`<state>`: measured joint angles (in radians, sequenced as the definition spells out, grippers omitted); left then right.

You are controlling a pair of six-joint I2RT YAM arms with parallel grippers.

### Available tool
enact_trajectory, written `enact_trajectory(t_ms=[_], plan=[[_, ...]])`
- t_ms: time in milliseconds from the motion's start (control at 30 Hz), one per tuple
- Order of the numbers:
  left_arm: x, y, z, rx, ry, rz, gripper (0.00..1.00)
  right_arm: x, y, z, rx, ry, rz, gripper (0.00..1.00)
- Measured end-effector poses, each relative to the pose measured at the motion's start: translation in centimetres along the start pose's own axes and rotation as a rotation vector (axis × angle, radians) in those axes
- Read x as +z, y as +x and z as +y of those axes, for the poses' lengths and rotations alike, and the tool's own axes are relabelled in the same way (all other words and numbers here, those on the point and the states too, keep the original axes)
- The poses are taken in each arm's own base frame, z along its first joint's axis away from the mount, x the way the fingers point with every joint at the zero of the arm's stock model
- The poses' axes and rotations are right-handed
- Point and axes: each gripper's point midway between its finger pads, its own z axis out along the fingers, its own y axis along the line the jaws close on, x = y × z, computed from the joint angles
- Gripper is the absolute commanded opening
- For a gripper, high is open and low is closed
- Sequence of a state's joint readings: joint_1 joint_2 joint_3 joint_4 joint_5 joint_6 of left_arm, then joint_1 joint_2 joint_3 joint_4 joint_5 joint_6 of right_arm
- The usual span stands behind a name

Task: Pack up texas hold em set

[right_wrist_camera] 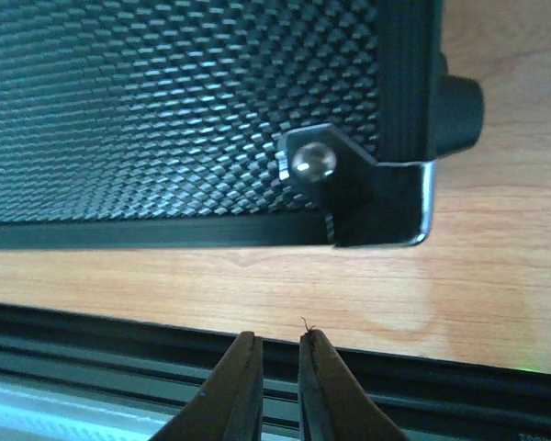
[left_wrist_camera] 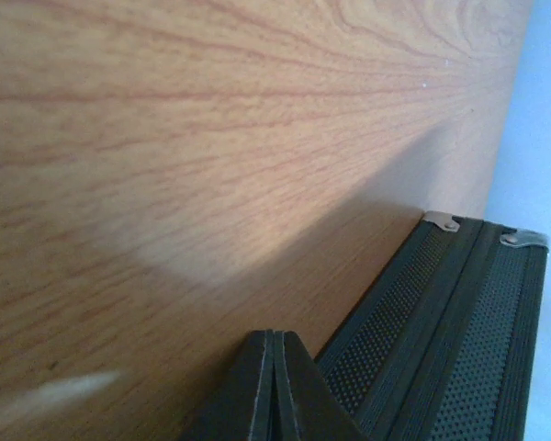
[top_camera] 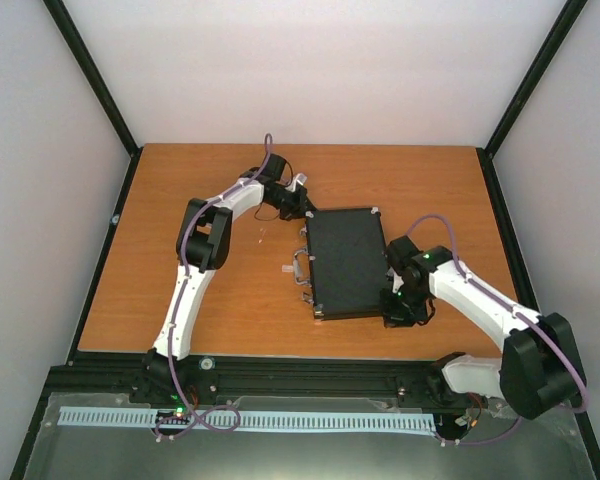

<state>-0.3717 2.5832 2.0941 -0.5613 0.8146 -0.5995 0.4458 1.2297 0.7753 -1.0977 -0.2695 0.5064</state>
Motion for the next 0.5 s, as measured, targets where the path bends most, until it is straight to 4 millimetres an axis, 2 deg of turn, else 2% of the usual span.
enact_trajectory(t_ms=[100,267,500], plan=[[0.2,0.6,0.1,0.0,0.022,0.021,0.01,0.9,0.0,-0.9,0.022,0.052,0.031,0.15],[-0.1,1.6,0.3,0.01,0.043,0.033,0.01,2.3,-1.5,-2.4,0.049,0.178,0.057,0.14],[-1.5,4.3,1.0,0.002,0.017,0.031,0.01,1.2,-3.0,-4.3,0.027,0.351,0.084,0.13]])
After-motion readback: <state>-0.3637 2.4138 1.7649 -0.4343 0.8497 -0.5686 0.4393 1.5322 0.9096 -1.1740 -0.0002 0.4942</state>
